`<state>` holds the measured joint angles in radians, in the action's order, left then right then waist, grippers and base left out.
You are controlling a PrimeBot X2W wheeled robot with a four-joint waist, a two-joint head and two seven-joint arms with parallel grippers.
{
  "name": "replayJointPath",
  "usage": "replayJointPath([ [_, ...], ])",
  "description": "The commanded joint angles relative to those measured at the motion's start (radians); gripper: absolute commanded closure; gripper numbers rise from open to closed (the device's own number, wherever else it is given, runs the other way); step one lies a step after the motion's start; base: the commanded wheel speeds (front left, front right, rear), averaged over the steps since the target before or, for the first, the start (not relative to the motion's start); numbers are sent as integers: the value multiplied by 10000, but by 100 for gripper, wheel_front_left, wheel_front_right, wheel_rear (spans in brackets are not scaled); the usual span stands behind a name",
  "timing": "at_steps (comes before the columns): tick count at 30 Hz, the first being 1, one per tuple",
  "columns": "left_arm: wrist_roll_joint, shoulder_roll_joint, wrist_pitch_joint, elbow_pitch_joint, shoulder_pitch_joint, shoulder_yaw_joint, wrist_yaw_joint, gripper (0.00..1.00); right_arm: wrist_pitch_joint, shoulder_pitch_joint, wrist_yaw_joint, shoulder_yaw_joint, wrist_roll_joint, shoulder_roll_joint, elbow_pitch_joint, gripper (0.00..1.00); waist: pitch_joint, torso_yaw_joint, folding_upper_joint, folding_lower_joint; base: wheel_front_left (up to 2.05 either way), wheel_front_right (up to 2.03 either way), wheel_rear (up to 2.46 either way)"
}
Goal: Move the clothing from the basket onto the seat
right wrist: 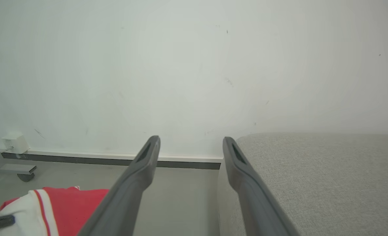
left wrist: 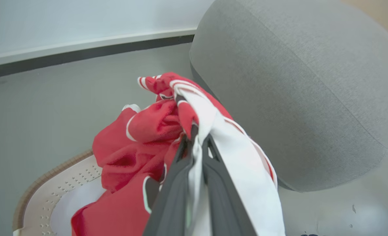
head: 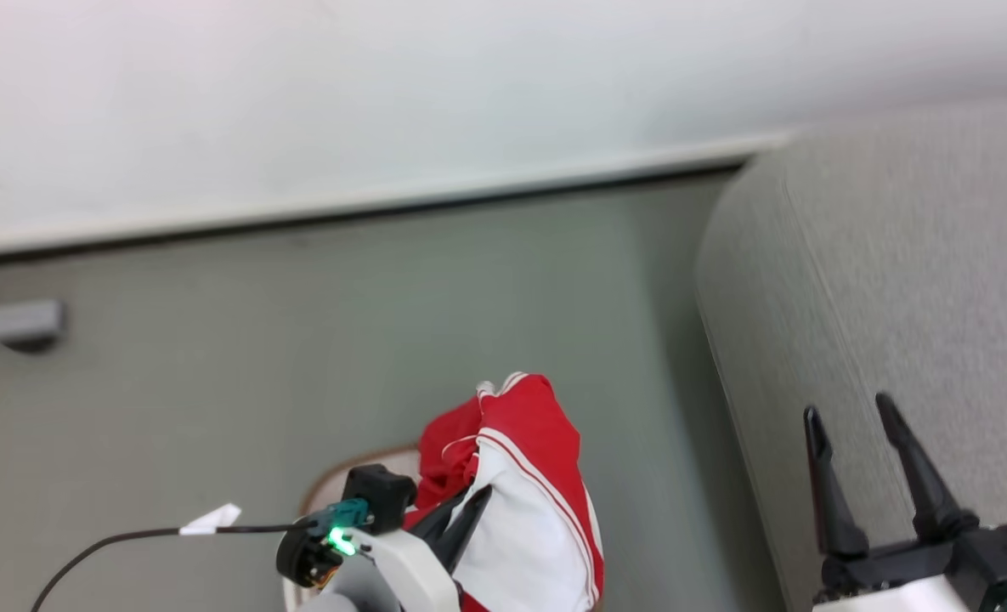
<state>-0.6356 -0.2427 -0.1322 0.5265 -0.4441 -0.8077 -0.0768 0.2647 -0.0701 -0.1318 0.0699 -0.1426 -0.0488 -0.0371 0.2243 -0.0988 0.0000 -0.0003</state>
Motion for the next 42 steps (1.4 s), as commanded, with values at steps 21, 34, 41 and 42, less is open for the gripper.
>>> replayJointPath([
  [21,-356,-1679,1298,-5469,651,1279,2140,100,-5,908,21,927,-49,-34,-389,0,-2550,399,0,3,0,0,0],
  [34,-265,-1481,1448,-5466,373,887,1850,100,-1303,-1304,23,4885,-3360,-3276,265,0,-2506,226,0,3,0,0,0],
  [41,-276,-1160,1363,-5157,120,672,1684,100,-2791,-2785,21,6687,-5244,-4292,330,0,-2576,466,0,3,0,0,0],
  [42,-257,-1116,1350,-5137,100,637,1659,100,-2922,-2958,21,6956,-5442,-4342,302,0,-2584,495,0,3,0,0,0],
])
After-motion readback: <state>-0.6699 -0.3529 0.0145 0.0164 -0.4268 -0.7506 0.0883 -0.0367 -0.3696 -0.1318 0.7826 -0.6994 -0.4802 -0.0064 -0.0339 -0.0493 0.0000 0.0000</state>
